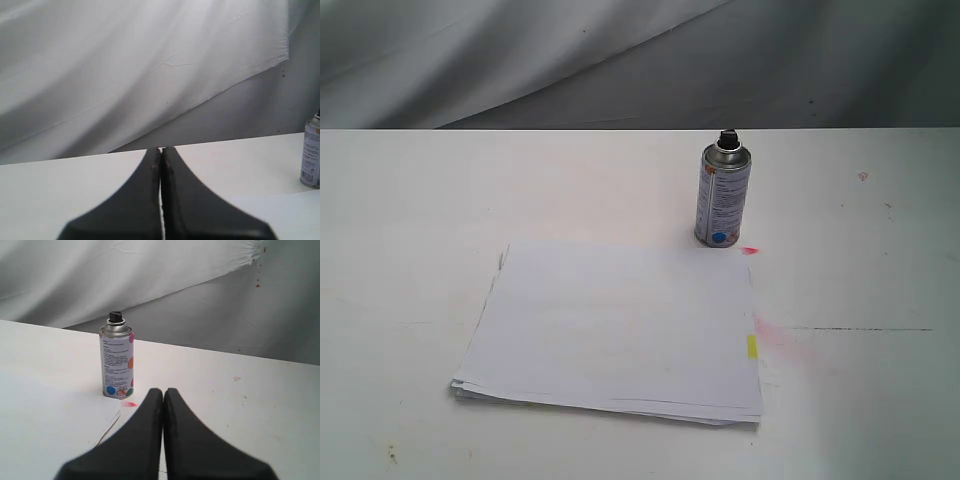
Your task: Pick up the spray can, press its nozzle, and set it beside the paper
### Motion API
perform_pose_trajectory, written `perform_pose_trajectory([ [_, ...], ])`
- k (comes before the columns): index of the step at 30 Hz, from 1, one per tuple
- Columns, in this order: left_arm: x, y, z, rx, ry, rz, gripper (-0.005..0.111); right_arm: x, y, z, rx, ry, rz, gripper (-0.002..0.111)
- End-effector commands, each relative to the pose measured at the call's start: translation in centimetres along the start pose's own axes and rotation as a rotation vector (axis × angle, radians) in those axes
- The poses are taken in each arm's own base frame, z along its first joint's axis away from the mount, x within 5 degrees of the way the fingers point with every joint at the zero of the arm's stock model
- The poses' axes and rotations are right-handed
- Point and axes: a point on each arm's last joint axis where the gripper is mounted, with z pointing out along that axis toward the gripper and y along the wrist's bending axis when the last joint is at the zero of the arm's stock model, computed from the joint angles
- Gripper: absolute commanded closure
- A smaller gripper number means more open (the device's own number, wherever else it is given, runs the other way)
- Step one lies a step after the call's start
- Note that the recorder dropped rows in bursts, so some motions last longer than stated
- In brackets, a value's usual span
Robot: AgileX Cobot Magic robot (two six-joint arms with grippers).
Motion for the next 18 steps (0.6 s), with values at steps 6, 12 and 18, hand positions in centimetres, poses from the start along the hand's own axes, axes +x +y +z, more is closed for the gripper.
perform_pose_trajectory([
  [6,0.12,0.00,-0.02,0.000,-0.001,0.003,0.107,0.04,-0.01,0.01,0.002,-0.002,0.004,0.108],
  [12,0.12,0.00,-0.02,0.000,-0.001,0.003,0.107,0.04,-0.01,0.01,0.002,-0.002,0.004,0.108],
  [18,0.12,0.00,-0.02,0.000,-0.001,0.003,0.107,0.11,0.01,0.00,0.000,0.006,0.004,0.108],
])
